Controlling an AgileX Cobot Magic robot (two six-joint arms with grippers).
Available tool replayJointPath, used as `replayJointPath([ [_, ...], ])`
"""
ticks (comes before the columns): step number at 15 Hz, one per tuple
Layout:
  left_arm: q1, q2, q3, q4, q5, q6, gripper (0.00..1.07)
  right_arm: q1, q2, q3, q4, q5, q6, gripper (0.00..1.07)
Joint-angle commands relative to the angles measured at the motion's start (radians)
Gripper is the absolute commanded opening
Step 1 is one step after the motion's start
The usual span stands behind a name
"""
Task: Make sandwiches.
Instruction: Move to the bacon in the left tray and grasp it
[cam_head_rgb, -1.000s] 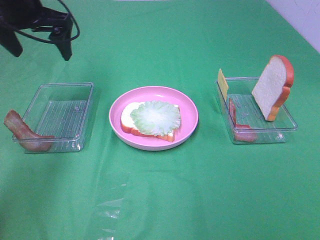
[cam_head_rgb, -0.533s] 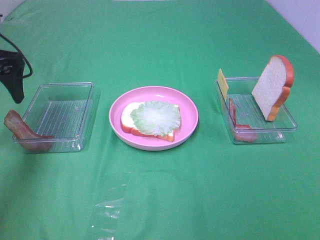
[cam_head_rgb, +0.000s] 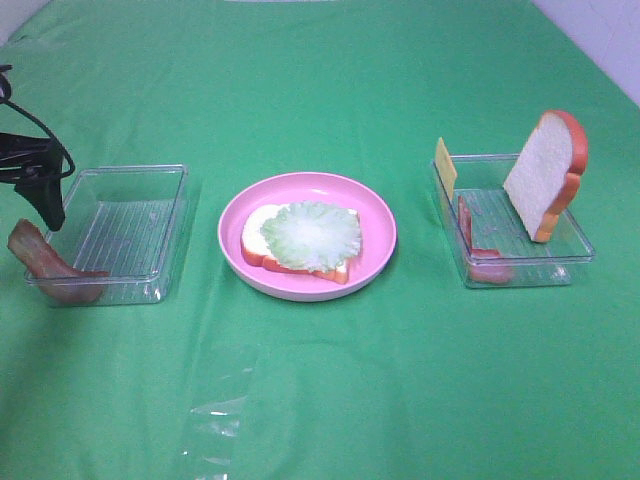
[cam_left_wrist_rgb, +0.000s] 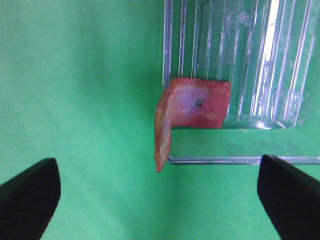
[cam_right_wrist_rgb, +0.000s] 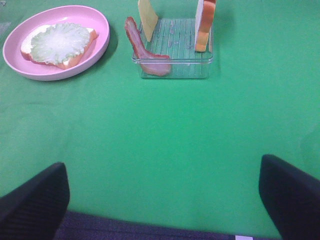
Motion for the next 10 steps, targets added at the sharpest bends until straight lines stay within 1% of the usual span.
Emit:
replayJointPath([
  [1, 0.0, -0.004, 0.009, -0.016, -0.036, -0.03, 1.01, -0.006, -0.024, 0.004, 0.002, -0.007, -0.001, 0.99],
  [10, 0.0, 0.002, 0.009, -0.028, -0.109, -0.026, 1.0, -0.006, -0.024, 0.004, 0.002, -0.007, -0.001, 0.99],
])
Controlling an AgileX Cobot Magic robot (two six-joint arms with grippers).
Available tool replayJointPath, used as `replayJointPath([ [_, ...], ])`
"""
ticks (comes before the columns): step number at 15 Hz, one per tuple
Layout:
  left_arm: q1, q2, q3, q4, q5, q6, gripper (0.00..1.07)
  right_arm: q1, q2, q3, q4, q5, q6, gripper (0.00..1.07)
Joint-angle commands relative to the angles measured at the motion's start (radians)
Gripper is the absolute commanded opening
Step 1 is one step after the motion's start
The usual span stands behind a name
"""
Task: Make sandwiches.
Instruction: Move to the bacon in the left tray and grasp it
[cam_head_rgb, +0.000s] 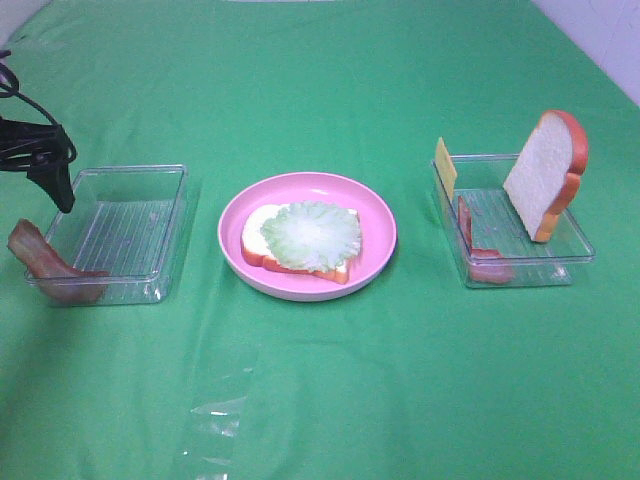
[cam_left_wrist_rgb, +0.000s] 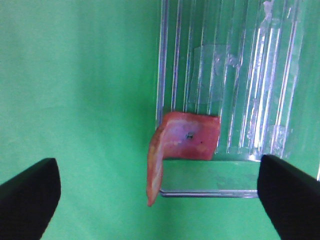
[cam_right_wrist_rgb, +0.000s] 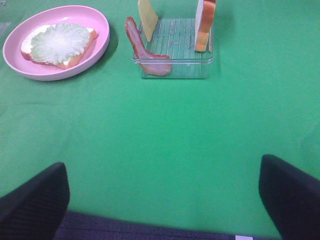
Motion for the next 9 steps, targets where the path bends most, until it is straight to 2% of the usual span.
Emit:
replayJointPath([
  [1, 0.0, 0.015, 0.009, -0.02, -0.014, -0.005, 1.0, -0.006, -0.024, 0.004, 0.002, -0.007, -0.001, 0.99],
  [9, 0.0, 0.121, 0.009, -0.034, -0.008, 0.003, 0.99, -0.006, -0.024, 0.004, 0.002, -0.007, -0.001, 0.99],
])
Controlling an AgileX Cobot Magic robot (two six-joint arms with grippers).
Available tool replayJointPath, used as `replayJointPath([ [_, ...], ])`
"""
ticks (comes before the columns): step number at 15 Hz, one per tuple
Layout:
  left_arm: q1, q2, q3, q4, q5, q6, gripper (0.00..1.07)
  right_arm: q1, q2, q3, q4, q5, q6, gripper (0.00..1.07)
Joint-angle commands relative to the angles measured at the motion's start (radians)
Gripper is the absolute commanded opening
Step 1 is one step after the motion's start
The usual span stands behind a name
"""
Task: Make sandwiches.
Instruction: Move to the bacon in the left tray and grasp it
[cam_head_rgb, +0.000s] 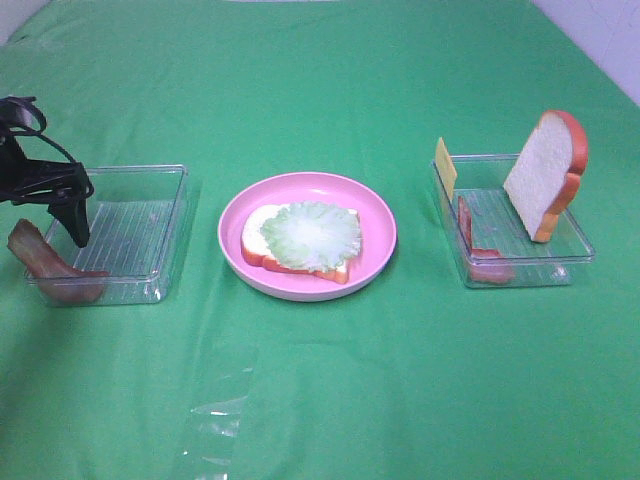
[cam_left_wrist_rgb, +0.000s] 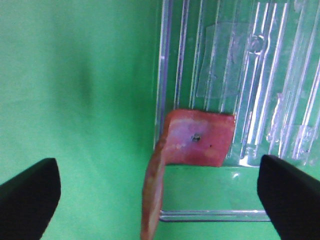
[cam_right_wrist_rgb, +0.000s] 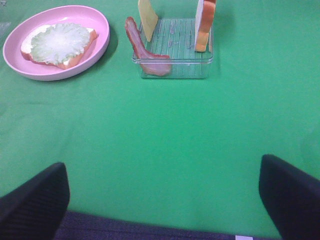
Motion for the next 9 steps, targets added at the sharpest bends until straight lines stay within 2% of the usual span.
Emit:
replayJointPath([
  [1, 0.0, 0.013, 0.005, -0.018, -0.002, 0.004, 0.99, -0.006, -0.024, 0.004, 0.002, -0.007, -0.001, 0.99],
  [3, 0.0, 0.013, 0.005, -0.059, -0.002, 0.033, 0.98, -0.006, -0.024, 0.004, 0.002, -0.007, -0.001, 0.99],
  [6, 0.0, 0.013, 0.005, -0.07, 0.002, 0.047, 0.96, -0.006, -0.024, 0.004, 0.002, -0.007, -0.001, 0.99],
  [9, 0.0, 0.013, 0.005, -0.061, 0.024, 0.047, 0.88, -0.006, -0.024, 0.004, 0.002, -0.007, -0.001, 0.99],
])
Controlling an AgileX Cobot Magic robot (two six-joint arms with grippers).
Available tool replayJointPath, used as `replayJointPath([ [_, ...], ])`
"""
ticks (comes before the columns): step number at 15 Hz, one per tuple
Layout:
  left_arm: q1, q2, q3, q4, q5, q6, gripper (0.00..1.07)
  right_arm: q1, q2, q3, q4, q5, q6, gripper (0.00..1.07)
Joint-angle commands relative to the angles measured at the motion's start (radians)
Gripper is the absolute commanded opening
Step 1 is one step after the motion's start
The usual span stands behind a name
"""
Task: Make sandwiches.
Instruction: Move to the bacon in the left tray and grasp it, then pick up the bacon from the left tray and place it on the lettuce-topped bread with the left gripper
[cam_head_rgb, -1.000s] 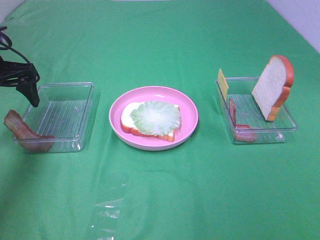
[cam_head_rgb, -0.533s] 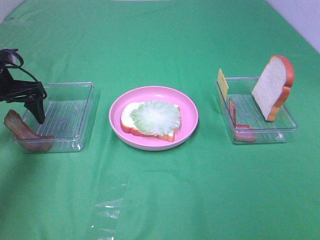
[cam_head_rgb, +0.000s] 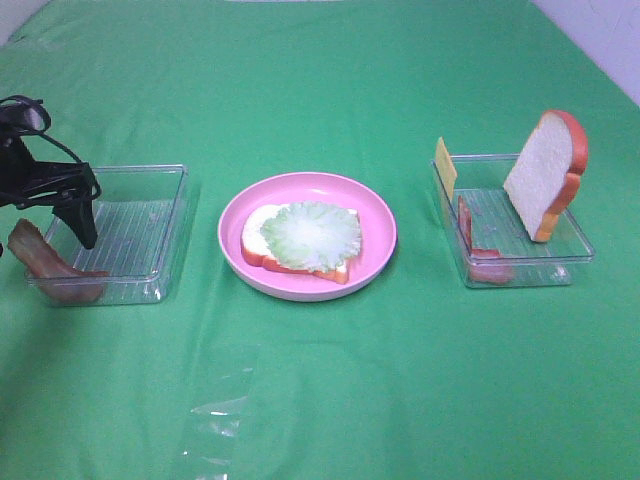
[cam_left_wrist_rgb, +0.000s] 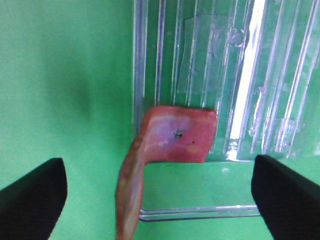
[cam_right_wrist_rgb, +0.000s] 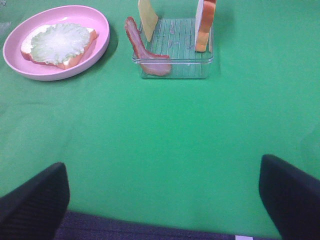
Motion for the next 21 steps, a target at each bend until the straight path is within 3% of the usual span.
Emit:
replayJointPath([
  [1, 0.0, 0.003, 0.005, 0.003, 0.021, 0.002, 0.85, -0.006, -0.024, 0.004, 0.002, -0.007, -0.001, 0.99],
  [5, 0.0, 0.003, 0.005, 0.043, 0.028, -0.05, 0.51, -0.006, -0.024, 0.004, 0.002, -0.007, -0.001, 0.99],
  [8, 0.0, 0.003, 0.005, 0.05, 0.011, -0.07, 0.36, -0.006, -0.024, 0.004, 0.002, -0.007, -0.001, 0.99],
  [9, 0.0, 0.003, 0.005, 0.051, 0.002, -0.103, 0.24, -0.006, -0.024, 0.004, 0.002, -0.007, -0.001, 0.99],
  [11, 0.0, 0.003, 0.005, 0.054, -0.015, -0.103, 0.06, -0.006, -0.024, 0.004, 0.002, -0.007, -0.001, 0.99],
  [13, 0.0, 0.003, 0.005, 0.054, -0.021, -0.103, 0.0, -0.006, -0.024, 0.004, 0.002, -0.007, -0.001, 0.99],
  [21, -0.004, -0.001, -0.036, 0.002, 0.008, -0.094, 0.0, -0.006, -0.024, 0.004, 0.002, -0.007, -0.001, 0.99],
])
